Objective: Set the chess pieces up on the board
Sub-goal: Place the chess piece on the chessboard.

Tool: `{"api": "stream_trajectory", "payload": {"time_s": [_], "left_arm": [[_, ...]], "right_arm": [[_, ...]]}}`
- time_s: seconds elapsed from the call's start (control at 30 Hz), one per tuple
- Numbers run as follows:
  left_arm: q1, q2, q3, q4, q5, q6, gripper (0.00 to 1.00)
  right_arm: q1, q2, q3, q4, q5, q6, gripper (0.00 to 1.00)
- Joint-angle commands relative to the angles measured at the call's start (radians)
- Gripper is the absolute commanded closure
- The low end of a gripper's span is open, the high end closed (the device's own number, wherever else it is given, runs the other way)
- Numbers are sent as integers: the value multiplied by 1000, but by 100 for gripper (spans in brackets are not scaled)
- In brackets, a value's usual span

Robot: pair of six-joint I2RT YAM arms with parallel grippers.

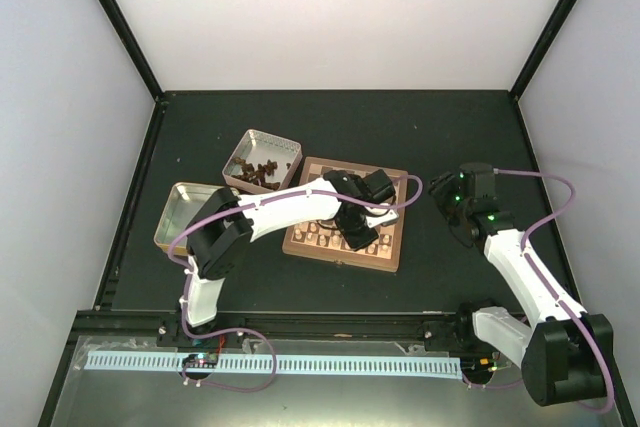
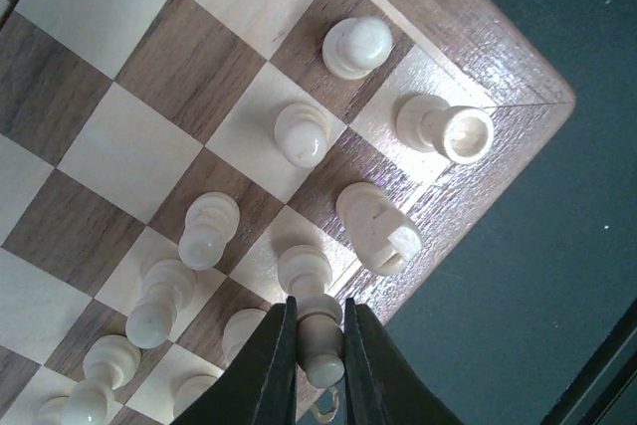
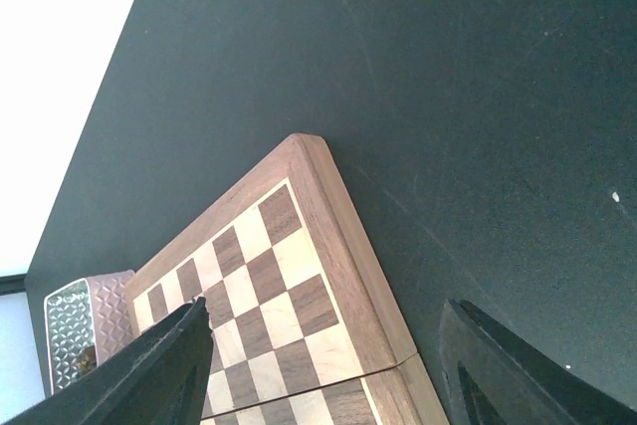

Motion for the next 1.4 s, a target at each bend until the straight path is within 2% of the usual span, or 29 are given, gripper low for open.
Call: {"api": "stream_trajectory", "payload": {"time_s": [0.0,0.27,0.73,1.03,1.17,1.37], "left_arm": [[-11,15,37,-29,-32,17,96],[-12,33,36,-34,-25,16,92],[-16,13,70,-59,-27,10,77],[-17,-17,90,-62,-32,-7,75],[-11,-63,99,-43,-81,-33,72],[67,-256,49,52,-165,-122,62]], "right_arm": [[-11,6,-11,13,-5,-13,36],[-14,14,-13,16,-22,-14,36],[-17,1,-20,17,-35,-15,36],[-18,-16,-29,20,-39,-16,36],[-17,-22,-23,15,-42,-33,36],[-17,-33,10,-13,-59,-133,35]]}}
